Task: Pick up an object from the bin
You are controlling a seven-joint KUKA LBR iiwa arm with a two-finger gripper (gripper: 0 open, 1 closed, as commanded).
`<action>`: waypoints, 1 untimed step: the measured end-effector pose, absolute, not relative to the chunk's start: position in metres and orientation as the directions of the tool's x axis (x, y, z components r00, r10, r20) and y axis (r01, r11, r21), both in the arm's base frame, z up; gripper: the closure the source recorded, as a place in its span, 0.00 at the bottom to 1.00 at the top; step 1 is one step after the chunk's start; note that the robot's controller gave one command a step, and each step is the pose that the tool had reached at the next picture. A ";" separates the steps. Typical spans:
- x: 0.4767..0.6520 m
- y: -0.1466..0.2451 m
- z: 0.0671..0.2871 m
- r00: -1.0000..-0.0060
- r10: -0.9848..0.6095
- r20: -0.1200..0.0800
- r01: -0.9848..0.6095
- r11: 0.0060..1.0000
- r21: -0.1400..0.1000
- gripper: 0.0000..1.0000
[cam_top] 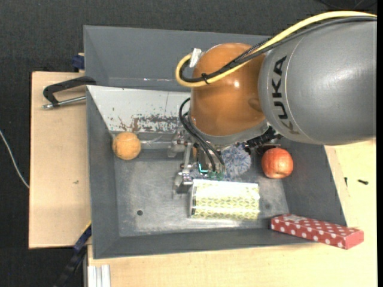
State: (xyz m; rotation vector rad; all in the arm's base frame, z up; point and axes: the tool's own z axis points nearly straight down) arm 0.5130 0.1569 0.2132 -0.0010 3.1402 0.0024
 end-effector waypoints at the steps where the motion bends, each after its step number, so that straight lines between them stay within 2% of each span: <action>1: 0.513 0.157 0.213 -1.000 0.000 -0.001 0.000 1.000 0.001 0.00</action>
Offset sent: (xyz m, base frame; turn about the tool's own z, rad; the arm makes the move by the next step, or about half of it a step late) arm -0.0171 -0.1158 -0.0331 -0.1595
